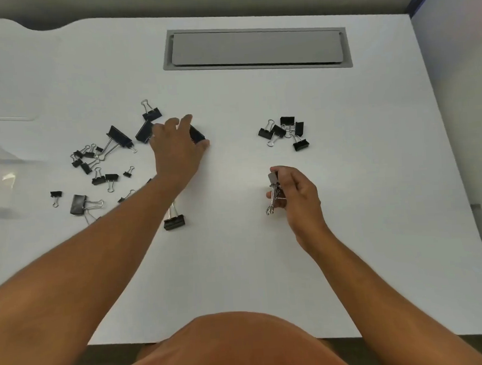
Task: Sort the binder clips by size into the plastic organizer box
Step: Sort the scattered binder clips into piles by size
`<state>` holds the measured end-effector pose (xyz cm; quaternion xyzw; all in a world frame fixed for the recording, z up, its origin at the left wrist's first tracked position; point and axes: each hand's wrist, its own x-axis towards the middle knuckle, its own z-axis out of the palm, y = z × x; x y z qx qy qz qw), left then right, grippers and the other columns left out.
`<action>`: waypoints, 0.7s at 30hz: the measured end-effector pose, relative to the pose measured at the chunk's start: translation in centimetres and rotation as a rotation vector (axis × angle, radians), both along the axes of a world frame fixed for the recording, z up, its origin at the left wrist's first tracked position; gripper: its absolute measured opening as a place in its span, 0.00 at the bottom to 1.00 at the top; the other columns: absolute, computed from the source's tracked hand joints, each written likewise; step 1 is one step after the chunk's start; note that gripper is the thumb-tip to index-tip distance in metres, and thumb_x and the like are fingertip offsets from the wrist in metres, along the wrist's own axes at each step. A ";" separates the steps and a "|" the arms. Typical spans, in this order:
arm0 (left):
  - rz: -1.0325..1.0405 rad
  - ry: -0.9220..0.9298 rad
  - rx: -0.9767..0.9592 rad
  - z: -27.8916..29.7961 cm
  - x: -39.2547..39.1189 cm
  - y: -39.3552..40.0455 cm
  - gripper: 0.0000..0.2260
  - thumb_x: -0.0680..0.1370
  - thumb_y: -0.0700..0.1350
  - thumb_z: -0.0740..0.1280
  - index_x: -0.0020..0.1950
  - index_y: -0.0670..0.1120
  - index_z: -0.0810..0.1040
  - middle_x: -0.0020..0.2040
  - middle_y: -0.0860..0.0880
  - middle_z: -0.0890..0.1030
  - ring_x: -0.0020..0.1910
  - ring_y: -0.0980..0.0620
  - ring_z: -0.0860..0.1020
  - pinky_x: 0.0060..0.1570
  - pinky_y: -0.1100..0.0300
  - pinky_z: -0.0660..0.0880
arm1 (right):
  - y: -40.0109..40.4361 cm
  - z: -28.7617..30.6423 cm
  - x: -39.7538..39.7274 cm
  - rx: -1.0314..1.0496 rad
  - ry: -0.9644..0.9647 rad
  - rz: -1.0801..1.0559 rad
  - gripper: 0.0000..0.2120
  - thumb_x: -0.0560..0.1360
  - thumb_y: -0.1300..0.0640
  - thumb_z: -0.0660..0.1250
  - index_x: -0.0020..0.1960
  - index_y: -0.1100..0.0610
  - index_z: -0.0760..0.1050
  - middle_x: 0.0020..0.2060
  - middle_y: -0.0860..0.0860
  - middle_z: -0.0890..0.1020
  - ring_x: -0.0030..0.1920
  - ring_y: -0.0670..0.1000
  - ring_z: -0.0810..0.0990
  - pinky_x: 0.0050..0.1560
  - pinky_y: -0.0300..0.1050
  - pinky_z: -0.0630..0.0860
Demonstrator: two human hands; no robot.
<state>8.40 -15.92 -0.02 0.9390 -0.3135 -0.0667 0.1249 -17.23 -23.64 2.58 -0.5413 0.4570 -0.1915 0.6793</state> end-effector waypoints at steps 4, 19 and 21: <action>0.021 -0.033 -0.024 -0.1 0.2 -1.2 0.22 0.80 0.56 0.69 0.72 0.48 0.76 0.66 0.43 0.80 0.67 0.36 0.71 0.64 0.42 0.66 | -2.0 -1.1 -2.0 -0.288 0.102 0.115 0.08 0.84 0.49 0.67 0.59 0.50 0.80 0.50 0.48 0.81 0.43 0.51 0.83 0.42 0.40 0.79; -0.087 0.474 -0.216 0.4 -18.8 -3.0 0.23 0.79 0.55 0.74 0.71 0.49 0.76 0.61 0.53 0.72 0.54 0.56 0.75 0.52 0.62 0.71 | -6.0 -4.3 -7.9 -0.856 0.529 0.353 0.29 0.75 0.43 0.77 0.72 0.50 0.75 0.63 0.51 0.76 0.60 0.54 0.74 0.61 0.50 0.74; -0.043 0.516 -0.209 0.1 -18.8 -3.0 0.22 0.80 0.51 0.74 0.73 0.50 0.76 0.59 0.54 0.70 0.51 0.54 0.78 0.53 0.58 0.76 | -6.0 -3.9 -8.5 -0.736 0.492 0.335 0.33 0.73 0.48 0.79 0.75 0.49 0.72 0.65 0.50 0.74 0.64 0.53 0.72 0.64 0.47 0.73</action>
